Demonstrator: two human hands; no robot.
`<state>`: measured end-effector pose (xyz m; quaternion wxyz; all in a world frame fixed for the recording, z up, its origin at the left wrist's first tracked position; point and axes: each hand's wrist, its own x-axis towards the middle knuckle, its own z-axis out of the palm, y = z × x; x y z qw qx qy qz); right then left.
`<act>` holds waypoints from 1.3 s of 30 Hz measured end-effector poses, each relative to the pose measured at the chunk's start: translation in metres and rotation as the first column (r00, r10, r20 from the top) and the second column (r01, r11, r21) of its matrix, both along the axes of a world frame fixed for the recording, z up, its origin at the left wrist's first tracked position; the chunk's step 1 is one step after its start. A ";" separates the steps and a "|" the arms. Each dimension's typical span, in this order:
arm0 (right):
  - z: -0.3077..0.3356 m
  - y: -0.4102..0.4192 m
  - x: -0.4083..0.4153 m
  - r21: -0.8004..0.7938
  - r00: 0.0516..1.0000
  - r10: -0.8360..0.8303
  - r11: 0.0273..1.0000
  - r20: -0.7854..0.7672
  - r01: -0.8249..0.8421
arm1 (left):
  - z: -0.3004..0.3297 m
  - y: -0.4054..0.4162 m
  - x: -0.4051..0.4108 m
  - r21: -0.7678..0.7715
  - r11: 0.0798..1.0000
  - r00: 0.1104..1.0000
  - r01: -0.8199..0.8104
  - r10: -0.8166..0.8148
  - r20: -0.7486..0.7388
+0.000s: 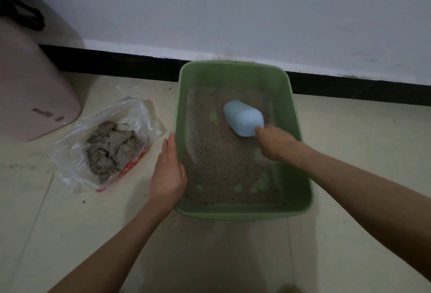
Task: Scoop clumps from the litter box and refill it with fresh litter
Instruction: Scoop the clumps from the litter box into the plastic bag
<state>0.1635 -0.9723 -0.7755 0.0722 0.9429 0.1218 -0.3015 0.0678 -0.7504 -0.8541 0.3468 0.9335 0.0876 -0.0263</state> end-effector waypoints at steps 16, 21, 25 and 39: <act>0.040 -0.033 -0.008 -0.016 0.990 -0.031 0.999 0.137 0.034 | 0.001 0.000 -0.001 0.001 1.000 1.000 0.002 -0.002 0.001; 0.023 -0.007 0.018 -0.061 0.969 -0.062 0.995 0.238 0.079 | 0.001 0.000 -0.001 -0.010 1.000 1.000 0.005 -0.005 0.003; 0.011 0.000 0.022 -0.044 0.969 -0.167 0.983 0.185 0.178 | -0.003 0.003 0.000 -0.021 0.999 0.999 0.026 -0.026 0.030; 0.037 -0.016 -0.053 -0.033 0.936 -0.267 0.963 -0.231 0.267 | -0.002 0.002 -0.001 -0.019 0.999 0.998 0.031 -0.031 0.046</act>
